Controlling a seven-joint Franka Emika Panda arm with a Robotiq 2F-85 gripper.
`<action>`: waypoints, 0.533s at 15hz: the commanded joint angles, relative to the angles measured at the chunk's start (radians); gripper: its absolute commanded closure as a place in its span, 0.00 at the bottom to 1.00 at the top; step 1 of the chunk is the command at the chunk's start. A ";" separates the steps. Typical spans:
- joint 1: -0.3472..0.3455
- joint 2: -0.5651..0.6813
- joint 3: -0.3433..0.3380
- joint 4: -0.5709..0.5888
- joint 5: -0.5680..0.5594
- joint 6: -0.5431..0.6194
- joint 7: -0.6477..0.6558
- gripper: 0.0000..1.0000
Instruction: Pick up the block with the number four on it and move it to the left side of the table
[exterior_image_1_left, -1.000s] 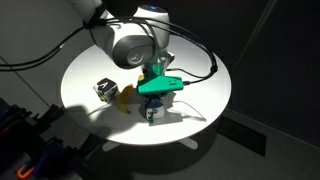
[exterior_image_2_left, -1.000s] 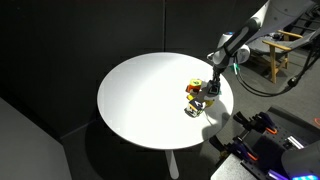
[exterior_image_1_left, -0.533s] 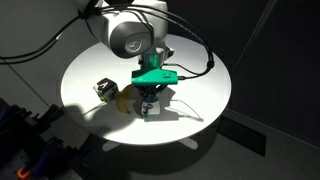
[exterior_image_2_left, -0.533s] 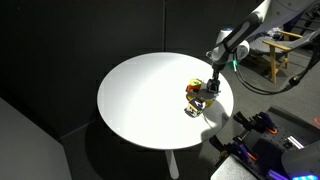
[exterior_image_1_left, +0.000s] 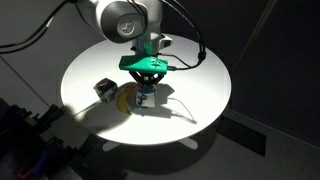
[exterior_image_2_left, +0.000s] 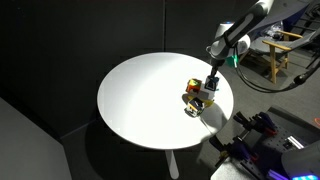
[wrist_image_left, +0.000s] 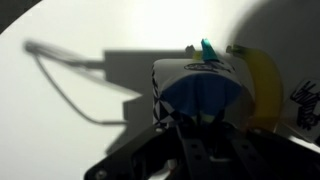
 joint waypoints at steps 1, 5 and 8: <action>0.013 -0.064 0.017 -0.050 0.040 -0.018 0.084 0.94; 0.023 -0.106 0.044 -0.087 0.088 -0.004 0.150 0.94; 0.044 -0.127 0.053 -0.103 0.110 0.006 0.215 0.94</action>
